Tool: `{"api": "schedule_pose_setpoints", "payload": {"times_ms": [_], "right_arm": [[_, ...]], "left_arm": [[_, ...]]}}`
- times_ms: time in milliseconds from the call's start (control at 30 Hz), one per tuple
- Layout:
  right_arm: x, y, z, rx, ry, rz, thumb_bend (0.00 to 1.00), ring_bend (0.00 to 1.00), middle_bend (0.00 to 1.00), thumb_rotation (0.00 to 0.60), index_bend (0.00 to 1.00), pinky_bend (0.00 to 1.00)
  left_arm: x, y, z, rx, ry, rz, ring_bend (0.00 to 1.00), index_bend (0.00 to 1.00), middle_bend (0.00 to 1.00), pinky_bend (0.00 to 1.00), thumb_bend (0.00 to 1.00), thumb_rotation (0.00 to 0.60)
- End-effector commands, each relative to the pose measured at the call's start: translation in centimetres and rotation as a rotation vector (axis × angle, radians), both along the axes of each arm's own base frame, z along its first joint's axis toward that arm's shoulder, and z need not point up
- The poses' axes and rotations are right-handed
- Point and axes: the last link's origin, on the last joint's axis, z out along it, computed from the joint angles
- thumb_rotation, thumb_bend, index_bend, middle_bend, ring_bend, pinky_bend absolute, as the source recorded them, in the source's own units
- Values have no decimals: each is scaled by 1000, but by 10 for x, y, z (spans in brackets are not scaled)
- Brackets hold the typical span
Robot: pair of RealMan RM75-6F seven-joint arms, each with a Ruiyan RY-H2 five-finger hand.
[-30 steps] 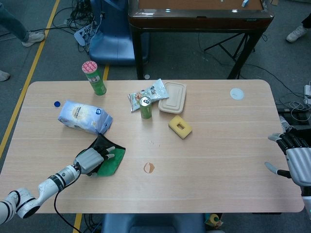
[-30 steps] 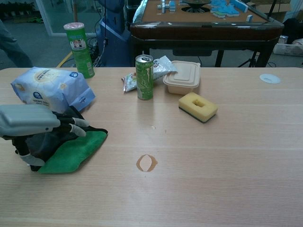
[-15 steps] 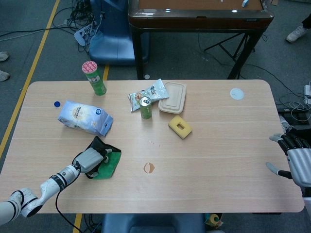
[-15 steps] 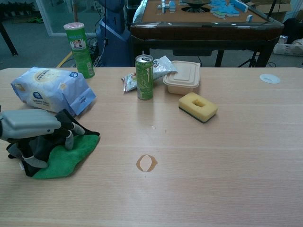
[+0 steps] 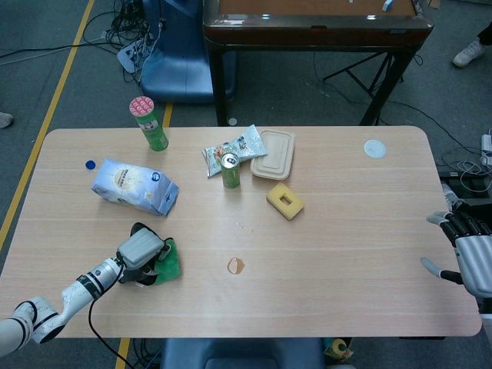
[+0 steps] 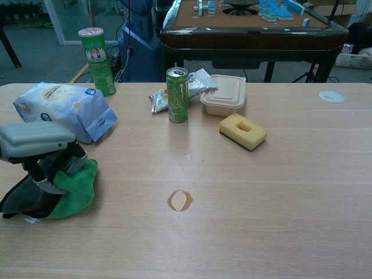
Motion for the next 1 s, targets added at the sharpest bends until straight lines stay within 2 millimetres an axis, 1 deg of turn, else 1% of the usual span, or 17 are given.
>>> {"api": "schedule_pose_setpoints", "payload": {"times_ms": [33,200,333,433,533,700,1000], "right_arm": [[0,-1,0,2,1,1,225,188,266,600,279,246],[1,-1,1,1,2,2,225,188,266,600,279,246],[0,-2,0,2,2,-2,225,188,266,600,279,246],[-1,-2,0,2,1,-5,225,188,266,600,279,246],[-1,-2,1,0,0,-6,224,188,266,600,279,246],[-1,-3,1,3,2,-10,224,188,266,600,279,246],[0,-4,1,6,2,-8,224,188,266,600,279,246]], "left_arm": [[18,3,8,18,-81,-26,666,654,657,890,182,600],[52,5,6,3,-169,-80,665,645,657,890,182,600],[80,5,-5,-33,-226,-117,663,640,657,891,182,600],[97,8,-15,-50,-253,-132,661,636,657,890,182,600],[110,13,-26,-56,-265,-143,659,626,657,890,182,600],[124,16,-45,-75,-269,-156,655,611,653,890,182,600],[130,27,-77,-51,-151,-195,646,582,624,889,182,600]]}}
